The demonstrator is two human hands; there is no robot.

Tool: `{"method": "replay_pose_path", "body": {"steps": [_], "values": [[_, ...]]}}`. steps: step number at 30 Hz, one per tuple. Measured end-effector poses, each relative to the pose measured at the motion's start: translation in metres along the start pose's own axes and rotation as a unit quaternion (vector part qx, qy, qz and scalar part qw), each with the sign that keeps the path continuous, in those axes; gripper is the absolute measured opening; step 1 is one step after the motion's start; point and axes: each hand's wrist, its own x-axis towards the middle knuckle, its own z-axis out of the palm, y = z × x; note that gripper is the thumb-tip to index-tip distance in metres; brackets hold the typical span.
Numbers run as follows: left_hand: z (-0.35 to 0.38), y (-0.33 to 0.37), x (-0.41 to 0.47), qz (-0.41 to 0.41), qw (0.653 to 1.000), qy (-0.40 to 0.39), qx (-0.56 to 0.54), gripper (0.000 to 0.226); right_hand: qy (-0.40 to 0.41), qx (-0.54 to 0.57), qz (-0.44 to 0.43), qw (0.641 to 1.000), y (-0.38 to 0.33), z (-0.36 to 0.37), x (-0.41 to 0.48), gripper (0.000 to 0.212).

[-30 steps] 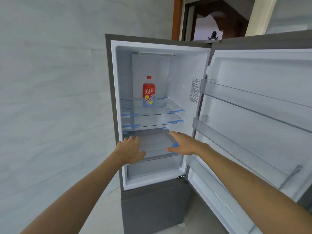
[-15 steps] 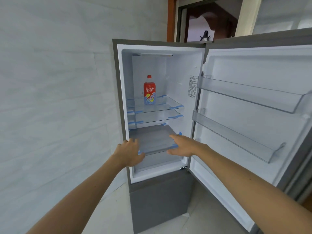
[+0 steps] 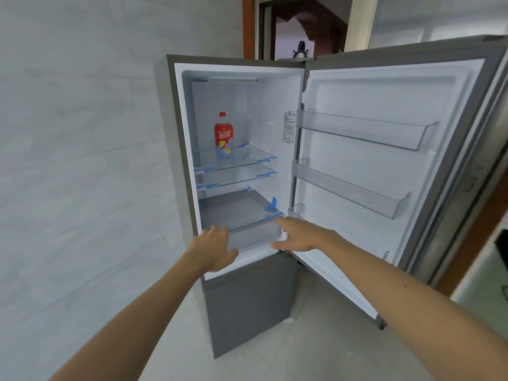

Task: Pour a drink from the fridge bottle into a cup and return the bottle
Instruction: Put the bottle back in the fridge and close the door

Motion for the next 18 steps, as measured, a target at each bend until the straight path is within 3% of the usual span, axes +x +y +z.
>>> {"method": "replay_pose_path", "body": {"steps": [11, 18], "values": [[-0.012, 0.129, 0.03, 0.14, 0.99, 0.017, -0.008, 0.061, 0.018, 0.02, 0.171, 0.985, 0.106, -0.016, -0.097, 0.086], [-0.014, 0.229, 0.058, 0.207, 0.978, 0.005, 0.002, 0.062, 0.031, 0.021, 0.229, 0.973, 0.184, -0.033, -0.147, 0.091]]}}
